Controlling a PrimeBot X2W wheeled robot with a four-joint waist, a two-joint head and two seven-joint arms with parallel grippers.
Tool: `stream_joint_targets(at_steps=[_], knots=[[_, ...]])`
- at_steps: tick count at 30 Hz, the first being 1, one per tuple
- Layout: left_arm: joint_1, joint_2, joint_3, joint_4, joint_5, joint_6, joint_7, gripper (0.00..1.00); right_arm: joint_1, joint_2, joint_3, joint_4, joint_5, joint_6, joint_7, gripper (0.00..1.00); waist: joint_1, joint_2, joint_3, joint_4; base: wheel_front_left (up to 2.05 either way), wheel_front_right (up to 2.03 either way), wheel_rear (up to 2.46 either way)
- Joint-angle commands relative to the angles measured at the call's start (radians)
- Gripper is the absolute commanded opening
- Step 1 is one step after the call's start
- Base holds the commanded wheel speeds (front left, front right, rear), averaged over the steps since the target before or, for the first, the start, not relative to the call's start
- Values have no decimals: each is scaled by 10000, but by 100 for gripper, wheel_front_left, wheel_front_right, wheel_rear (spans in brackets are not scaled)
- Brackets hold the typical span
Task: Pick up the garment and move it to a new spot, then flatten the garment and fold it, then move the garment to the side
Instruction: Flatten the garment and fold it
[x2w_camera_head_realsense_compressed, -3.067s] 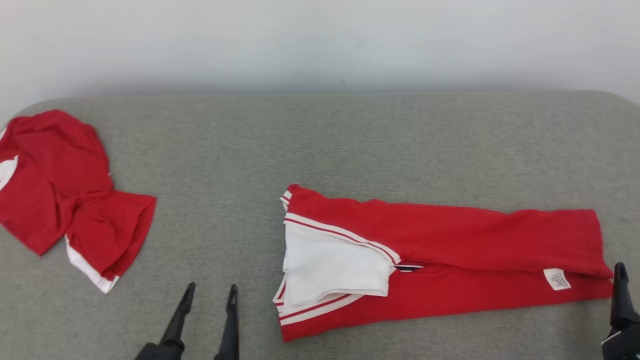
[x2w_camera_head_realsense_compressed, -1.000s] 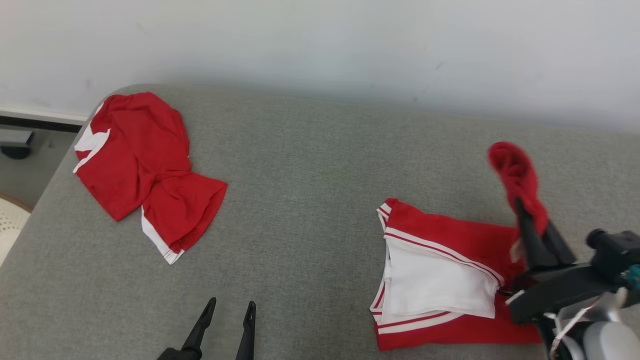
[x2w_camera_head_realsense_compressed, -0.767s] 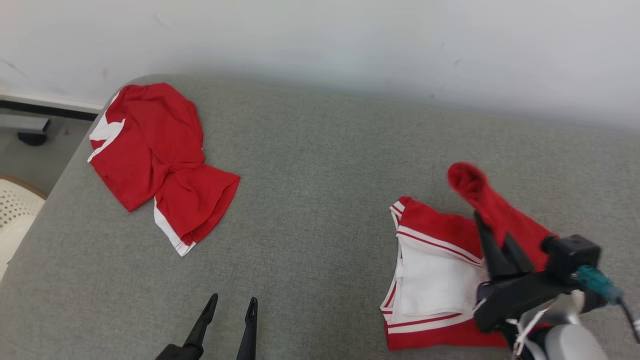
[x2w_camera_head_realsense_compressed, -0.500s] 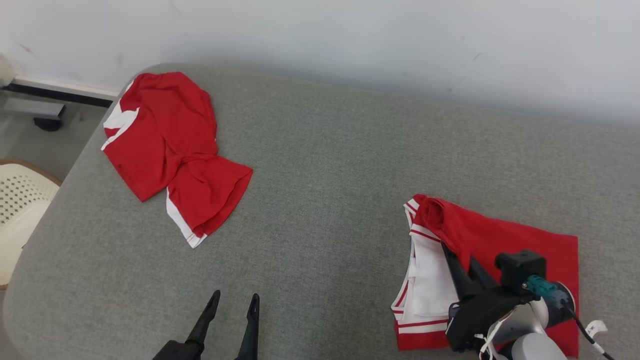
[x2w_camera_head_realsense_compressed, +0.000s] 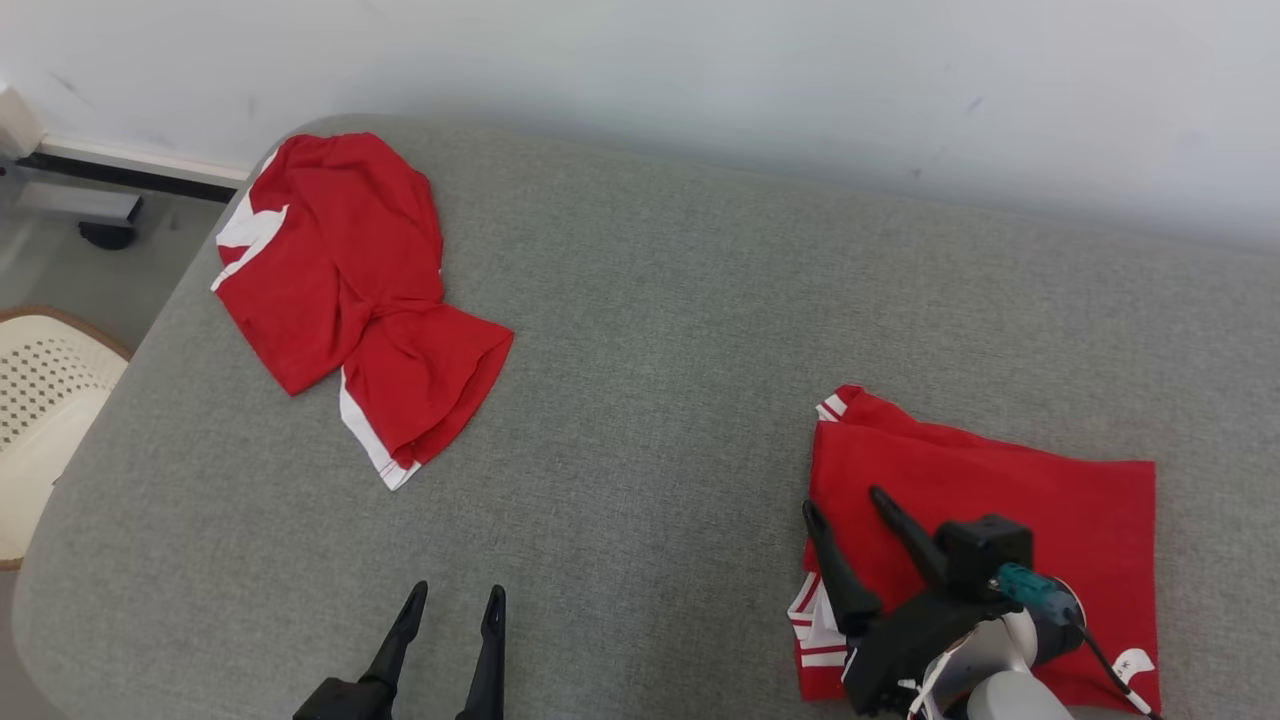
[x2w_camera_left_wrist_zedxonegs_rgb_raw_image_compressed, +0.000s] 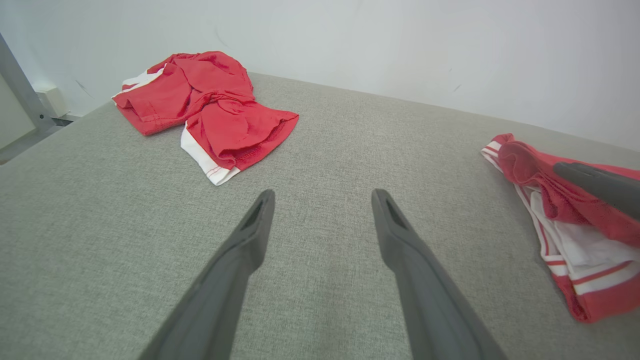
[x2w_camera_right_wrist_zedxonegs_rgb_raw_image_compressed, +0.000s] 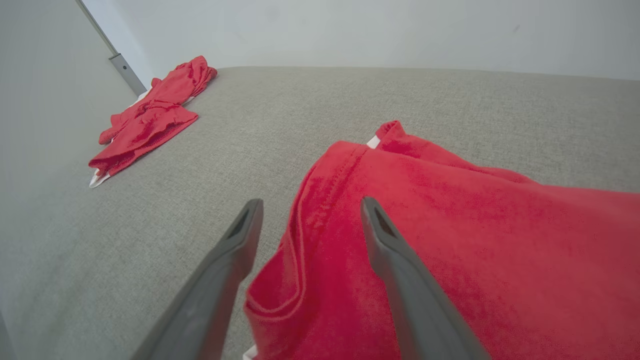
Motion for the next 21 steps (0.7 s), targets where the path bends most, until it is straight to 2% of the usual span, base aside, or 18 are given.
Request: stream_joint_targets(at_steps=[1,4,13,21], knots=[[35,-35,68,25,69,-12,-67,100,-90,30,-21,-214,195,-19,-203,100,0,-1,-70,-132,0,0,0],[84,-41,153,25,72,30,-61,100,-110,-55,-109,-568,285,-19,-456,100,0,-1,-122,-270,0,0,0],[-57,-66,880,-338,321,266,-53,100,97,-1001,-1037,-1515,-188,-19,-1885,100,0,-1,-312,-1240,0,0,0],[-80,-264,1385,-1032,1000,229,-52,100,674,-1150,-1788,-2008,-1071,-19,-2200,100,0,-1,-642,-2068,0,0,0]])
